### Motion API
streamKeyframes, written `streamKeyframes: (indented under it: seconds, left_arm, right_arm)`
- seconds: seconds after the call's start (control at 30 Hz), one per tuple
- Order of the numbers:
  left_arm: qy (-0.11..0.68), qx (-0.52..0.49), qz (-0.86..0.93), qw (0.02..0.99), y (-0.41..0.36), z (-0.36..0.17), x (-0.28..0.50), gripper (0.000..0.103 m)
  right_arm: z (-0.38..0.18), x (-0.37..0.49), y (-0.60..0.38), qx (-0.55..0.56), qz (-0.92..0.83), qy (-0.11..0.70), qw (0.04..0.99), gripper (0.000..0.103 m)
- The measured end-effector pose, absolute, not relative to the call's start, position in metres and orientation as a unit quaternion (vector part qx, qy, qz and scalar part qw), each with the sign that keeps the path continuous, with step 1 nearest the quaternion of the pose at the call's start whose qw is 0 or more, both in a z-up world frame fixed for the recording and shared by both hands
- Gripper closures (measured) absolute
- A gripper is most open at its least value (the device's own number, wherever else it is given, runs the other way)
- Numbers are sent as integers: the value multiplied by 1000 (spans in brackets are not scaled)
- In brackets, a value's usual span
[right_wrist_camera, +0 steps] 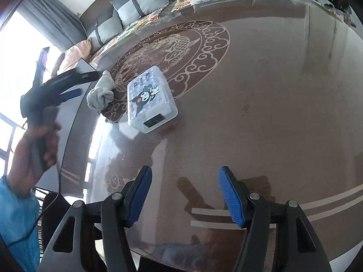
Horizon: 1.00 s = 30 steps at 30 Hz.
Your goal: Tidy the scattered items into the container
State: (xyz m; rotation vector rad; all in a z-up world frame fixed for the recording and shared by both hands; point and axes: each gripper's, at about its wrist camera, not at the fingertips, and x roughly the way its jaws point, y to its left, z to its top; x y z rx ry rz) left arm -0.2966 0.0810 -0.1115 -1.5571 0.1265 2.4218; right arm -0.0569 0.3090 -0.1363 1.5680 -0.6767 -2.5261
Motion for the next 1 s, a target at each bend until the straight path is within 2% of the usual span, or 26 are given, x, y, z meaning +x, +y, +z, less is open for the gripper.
streamKeyframes:
  seconds: [0.03, 0.07, 0.1, 0.23, 0.47, 0.57, 0.63, 0.67, 0.7, 0.83, 1.0]
  left_arm:
    - [42, -541, 831, 124, 81, -116, -296, 10]
    - [40, -546, 828, 119, 81, -120, -296, 38]
    - [34, -547, 829, 114, 76, -121, -292, 60]
    - [20, -552, 826, 108, 58, -123, -272, 63]
    - [41, -567, 811, 138, 54, -120, -209, 64]
    - [43, -557, 820, 126, 59, -113, -203, 58]
    - [54, -546, 829, 109, 63, -103, -204, 40]
    - [65, -533, 838, 99, 66, -94, -200, 19]
    - [78, -518, 847, 90, 66, -88, -195, 2]
    - [121, -478, 867, 70, 71, -71, -177, 0]
    - [105, -473, 873, 58, 63, -62, -165, 0]
  right_arm:
    - [-137, -56, 309, 514, -826, -225, 47, 40]
    - [-137, -55, 309, 513, -827, -226, 47, 40]
    - [-137, -53, 309, 511, -828, -228, 47, 40]
    - [-137, -49, 312, 507, -830, -226, 45, 40]
    - [-134, -44, 320, 502, -830, -240, 37, 40]
    - [-131, -45, 317, 500, -832, -237, 41, 40]
    - [-130, -47, 314, 501, -832, -232, 44, 40]
    - [-127, -48, 313, 499, -834, -232, 44, 40]
    - [-125, -49, 312, 496, -836, -232, 45, 40]
    - [-123, -52, 303, 502, -840, -201, 42, 40]
    - [-128, -47, 288, 514, -846, -138, 21, 40]
